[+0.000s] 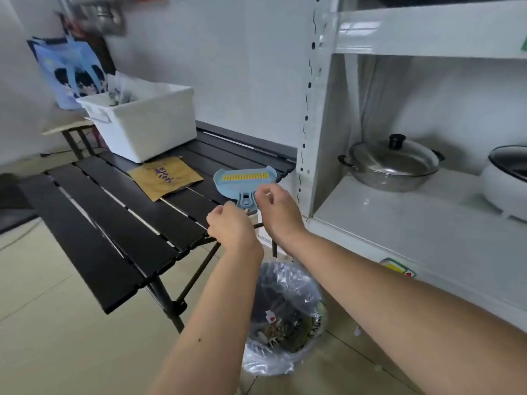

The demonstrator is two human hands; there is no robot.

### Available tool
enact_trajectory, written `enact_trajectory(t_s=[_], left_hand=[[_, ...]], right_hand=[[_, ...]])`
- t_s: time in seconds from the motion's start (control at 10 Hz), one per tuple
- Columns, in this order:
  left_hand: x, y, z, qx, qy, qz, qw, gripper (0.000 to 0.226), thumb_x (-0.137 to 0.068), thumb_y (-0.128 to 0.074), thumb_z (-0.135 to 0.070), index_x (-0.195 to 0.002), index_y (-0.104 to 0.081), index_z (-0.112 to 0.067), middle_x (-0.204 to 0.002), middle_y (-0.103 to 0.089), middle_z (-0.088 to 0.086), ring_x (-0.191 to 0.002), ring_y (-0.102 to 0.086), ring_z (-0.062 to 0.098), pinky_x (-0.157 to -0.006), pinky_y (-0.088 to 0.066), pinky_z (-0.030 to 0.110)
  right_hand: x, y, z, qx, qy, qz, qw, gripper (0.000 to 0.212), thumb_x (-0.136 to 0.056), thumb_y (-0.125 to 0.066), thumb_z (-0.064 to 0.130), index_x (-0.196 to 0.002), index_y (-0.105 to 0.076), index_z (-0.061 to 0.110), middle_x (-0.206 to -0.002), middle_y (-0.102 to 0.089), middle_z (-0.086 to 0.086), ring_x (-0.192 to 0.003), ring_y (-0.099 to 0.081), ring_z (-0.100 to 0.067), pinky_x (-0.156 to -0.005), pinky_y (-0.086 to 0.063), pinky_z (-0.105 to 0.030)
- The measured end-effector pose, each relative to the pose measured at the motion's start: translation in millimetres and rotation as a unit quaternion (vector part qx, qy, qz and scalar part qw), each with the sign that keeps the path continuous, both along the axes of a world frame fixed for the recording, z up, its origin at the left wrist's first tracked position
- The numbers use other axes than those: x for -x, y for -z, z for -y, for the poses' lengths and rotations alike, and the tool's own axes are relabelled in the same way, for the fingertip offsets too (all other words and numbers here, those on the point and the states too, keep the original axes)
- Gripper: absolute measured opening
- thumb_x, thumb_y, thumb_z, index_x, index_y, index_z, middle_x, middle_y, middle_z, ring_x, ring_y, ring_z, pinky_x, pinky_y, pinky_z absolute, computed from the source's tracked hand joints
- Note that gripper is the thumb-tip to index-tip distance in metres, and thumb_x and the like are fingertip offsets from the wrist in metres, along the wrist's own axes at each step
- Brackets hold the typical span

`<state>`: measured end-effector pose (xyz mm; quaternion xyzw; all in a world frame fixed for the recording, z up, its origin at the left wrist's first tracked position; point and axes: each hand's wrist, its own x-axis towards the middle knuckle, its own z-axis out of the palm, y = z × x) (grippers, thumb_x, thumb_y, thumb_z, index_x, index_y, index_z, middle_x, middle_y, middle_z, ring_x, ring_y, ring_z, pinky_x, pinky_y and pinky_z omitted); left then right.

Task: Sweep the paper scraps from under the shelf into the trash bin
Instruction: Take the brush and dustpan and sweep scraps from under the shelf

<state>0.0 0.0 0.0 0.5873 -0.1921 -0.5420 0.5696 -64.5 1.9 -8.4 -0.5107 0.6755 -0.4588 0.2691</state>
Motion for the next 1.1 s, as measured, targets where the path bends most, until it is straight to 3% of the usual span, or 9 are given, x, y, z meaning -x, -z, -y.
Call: enact_trajectory(t_s=[0.1,0.2,0.4,0.5,0.6,0.7,0.8,0.9,1.1], left_hand=[[-3,4,9,-0.004,0.041,-0.083,0.996,0.019,-0.093,-0.039,-0.009,-0.080,-0.052,-0.009,-0.080,-0.053,0.010,-0.064,-0.046,0.018,-0.059,-0.040,0.029],[-4,3,13,-0.028,0.057,-0.138,0.988,0.028,-0.094,-0.040,-0.007,-0.067,-0.049,-0.011,-0.067,-0.051,0.006,-0.060,-0.048,0.017,-0.060,-0.043,0.029],[-2,6,19,-0.037,0.056,-0.170,0.983,0.026,-0.091,-0.039,-0.002,-0.070,-0.051,-0.009,-0.072,-0.057,0.009,-0.069,-0.056,0.022,-0.086,-0.051,0.040],[-3,12,24,-0.014,0.081,-0.162,0.983,0.030,-0.093,-0.038,0.002,-0.066,-0.047,-0.009,-0.069,-0.049,0.007,-0.066,-0.052,0.021,-0.068,-0.049,0.031],[-5,12,22,-0.016,0.080,-0.161,0.983,0.031,-0.095,-0.039,0.000,-0.066,-0.045,-0.010,-0.063,-0.052,0.004,-0.059,-0.048,0.016,-0.055,-0.043,0.024],[-7,12,22,-0.013,0.083,-0.185,0.979,0.032,-0.094,-0.040,0.001,-0.065,-0.044,-0.011,-0.029,-0.052,-0.007,-0.052,-0.051,0.014,-0.043,-0.045,0.019],[-9,13,23,-0.014,0.064,-0.194,0.979,0.031,-0.092,-0.039,0.005,-0.065,-0.046,-0.008,-0.029,-0.053,-0.005,-0.041,-0.055,0.013,-0.044,-0.048,0.020],[-7,10,23,-0.024,0.034,-0.210,0.977,0.032,-0.085,-0.035,0.014,-0.063,-0.050,-0.003,-0.058,-0.053,0.010,-0.054,-0.045,0.019,-0.064,-0.046,0.033],[-6,7,16,-0.016,0.034,-0.216,0.976,0.033,-0.086,-0.032,0.011,-0.062,-0.049,-0.003,-0.058,-0.046,0.007,-0.048,-0.045,0.015,-0.058,-0.042,0.027]], right_hand=[[-3,-1,16,-0.005,-0.019,-0.111,0.994,0.033,-0.095,-0.043,0.024,-0.120,-0.062,0.018,-0.130,-0.052,-0.007,-0.119,-0.048,-0.025,-0.093,-0.047,-0.036],[-3,-3,28,-0.046,-0.072,-0.183,0.979,0.039,-0.091,-0.047,0.024,-0.129,-0.057,0.022,-0.139,-0.049,-0.005,-0.127,-0.042,-0.028,-0.103,-0.043,-0.046],[-3,-10,41,-0.144,-0.156,-0.309,0.927,0.039,-0.091,-0.046,0.033,-0.124,-0.056,0.014,-0.132,-0.055,-0.010,-0.119,-0.050,-0.030,-0.101,-0.045,-0.046],[0,-20,41,-0.163,-0.201,-0.302,0.918,0.040,-0.092,-0.050,0.029,-0.127,-0.054,0.009,-0.129,-0.057,-0.013,-0.116,-0.054,-0.030,-0.100,-0.047,-0.043],[2,-28,42,-0.167,-0.223,-0.350,0.894,0.028,-0.093,-0.051,0.027,-0.113,-0.057,0.008,-0.126,-0.058,-0.013,-0.115,-0.054,-0.030,-0.098,-0.048,-0.037],[1,-26,46,-0.157,-0.204,-0.409,0.875,0.024,-0.092,-0.052,0.031,-0.075,-0.050,0.014,-0.092,-0.059,-0.007,-0.094,-0.056,-0.027,-0.075,-0.045,-0.033],[-3,-24,45,-0.130,-0.171,-0.460,0.862,0.024,-0.091,-0.049,0.029,-0.073,-0.049,0.014,-0.081,-0.052,-0.004,-0.081,-0.052,-0.027,-0.064,-0.037,-0.031],[-12,-30,34,-0.074,-0.155,-0.539,0.824,0.021,-0.093,-0.042,0.014,-0.099,-0.062,0.010,-0.084,-0.050,-0.005,-0.077,-0.048,-0.026,-0.063,-0.036,-0.029],[-14,-32,27,-0.012,-0.156,-0.626,0.764,0.025,-0.093,-0.042,0.008,-0.109,-0.060,0.006,-0.107,-0.067,-0.013,-0.095,-0.064,-0.031,-0.065,-0.039,-0.029]])
